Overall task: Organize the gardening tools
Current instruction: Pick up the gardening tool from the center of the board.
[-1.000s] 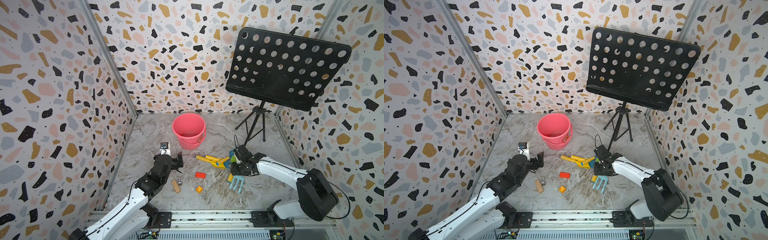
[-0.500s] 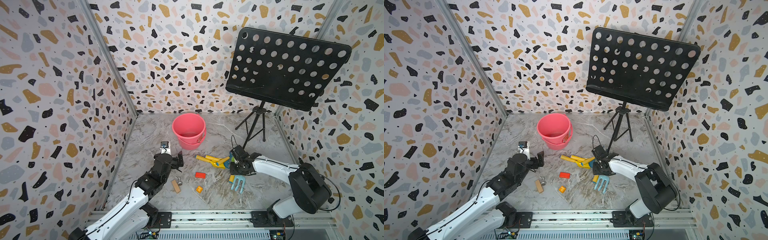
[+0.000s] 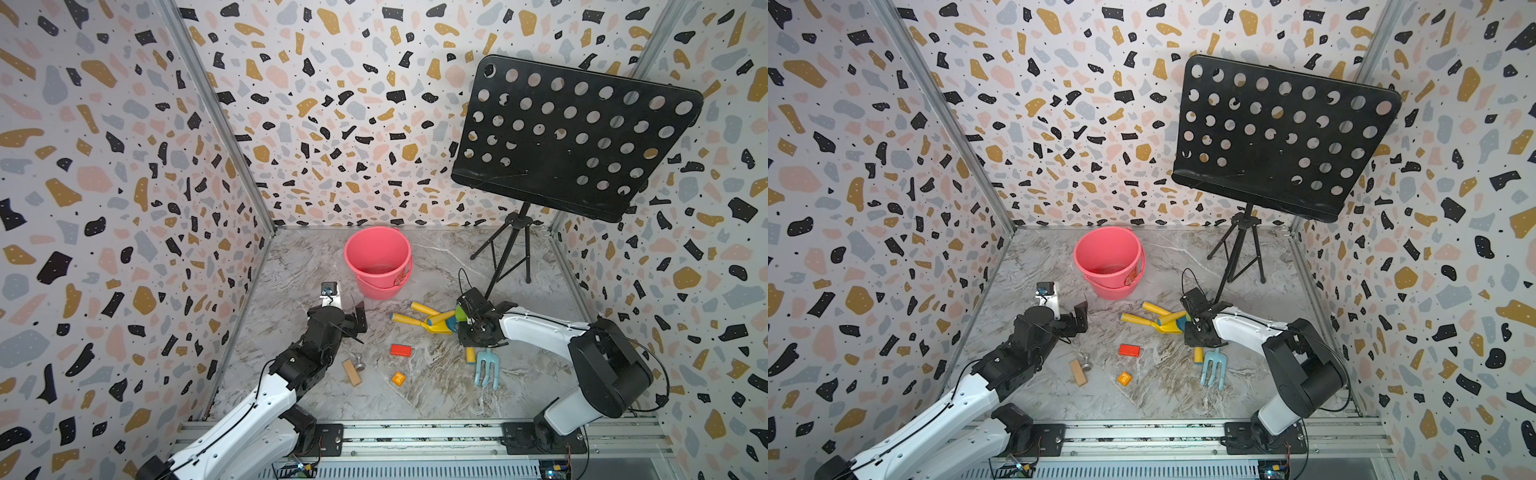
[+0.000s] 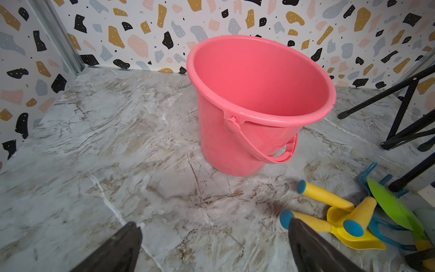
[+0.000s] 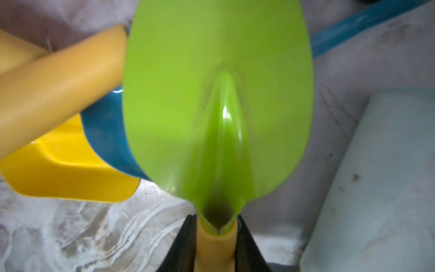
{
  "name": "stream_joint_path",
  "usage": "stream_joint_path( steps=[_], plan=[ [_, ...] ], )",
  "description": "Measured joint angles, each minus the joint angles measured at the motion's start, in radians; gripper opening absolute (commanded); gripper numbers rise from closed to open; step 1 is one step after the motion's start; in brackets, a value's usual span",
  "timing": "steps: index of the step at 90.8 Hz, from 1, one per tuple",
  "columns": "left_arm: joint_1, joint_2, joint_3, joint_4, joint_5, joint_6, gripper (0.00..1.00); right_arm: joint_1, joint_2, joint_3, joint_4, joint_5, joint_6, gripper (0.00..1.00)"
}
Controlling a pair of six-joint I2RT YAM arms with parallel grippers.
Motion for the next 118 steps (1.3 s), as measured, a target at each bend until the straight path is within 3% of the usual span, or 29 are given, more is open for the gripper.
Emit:
stream_joint_path(
  steps=[22,44,72,89,118],
  plan=[
    [0.000,0.000,0.000,0.000,0.000,-0.001,1.00,0.002,-0.092,0.000,-0.026,0.013,-0.006,0.00],
    [0.000,-0.007,0.024,-0.020,0.006,-0.016,0.99,0.002,-0.249,-0.013,-0.003,-0.014,-0.062,0.00],
    [0.000,0.014,0.154,-0.111,0.074,-0.132,0.99,0.006,-0.437,-0.072,0.143,-0.169,-0.201,0.00],
    [0.000,0.062,0.218,-0.119,0.196,-0.241,0.99,0.011,-0.501,-0.074,0.222,-0.232,-0.270,0.00],
    [-0.037,0.263,0.351,-0.017,0.522,-0.419,0.99,0.040,-0.508,-0.082,0.331,-0.314,-0.348,0.00]
  ],
)
